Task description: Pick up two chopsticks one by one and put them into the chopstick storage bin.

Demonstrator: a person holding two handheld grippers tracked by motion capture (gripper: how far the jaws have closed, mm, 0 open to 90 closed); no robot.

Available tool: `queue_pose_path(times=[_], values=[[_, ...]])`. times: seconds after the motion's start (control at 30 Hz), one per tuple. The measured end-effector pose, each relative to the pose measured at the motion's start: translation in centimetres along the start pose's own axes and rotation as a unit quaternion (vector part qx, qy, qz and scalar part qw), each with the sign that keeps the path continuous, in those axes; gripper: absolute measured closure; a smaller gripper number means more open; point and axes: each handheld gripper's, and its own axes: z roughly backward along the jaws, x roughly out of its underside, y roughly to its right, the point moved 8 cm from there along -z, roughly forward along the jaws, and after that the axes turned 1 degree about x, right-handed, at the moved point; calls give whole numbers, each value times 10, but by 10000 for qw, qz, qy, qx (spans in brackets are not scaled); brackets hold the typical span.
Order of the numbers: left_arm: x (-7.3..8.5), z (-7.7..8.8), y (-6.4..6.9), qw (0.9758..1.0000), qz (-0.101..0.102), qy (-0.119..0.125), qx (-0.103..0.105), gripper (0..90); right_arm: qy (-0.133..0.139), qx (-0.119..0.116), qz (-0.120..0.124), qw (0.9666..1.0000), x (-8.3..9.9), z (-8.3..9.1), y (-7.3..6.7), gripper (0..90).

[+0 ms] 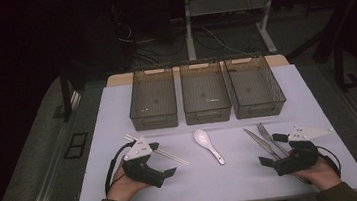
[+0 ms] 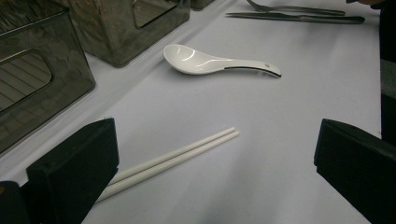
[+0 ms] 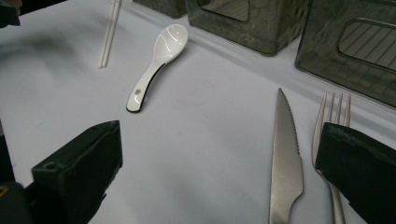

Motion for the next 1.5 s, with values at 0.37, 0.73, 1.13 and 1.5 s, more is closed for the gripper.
queue_pose_path(times=[0.37, 0.73, 1.13, 1.5], values=[[-3, 0, 0, 10000, -10, -20, 18, 0, 42, -25, -69, 10000, 0, 1, 1, 8], [-8, 2, -12, 10000, -60, -44, -26, 0, 26, -24, -87, 10000, 0, 1, 1, 8], [-7, 7, -43, 9996, 46, -44, -289, 52, 16, -9, -73, 10000, 0, 1, 2, 8], [0, 8, -77, 9977, 240, -270, -578, 302, -3, 15, -106, 9999, 1, 1, 3, 8]])
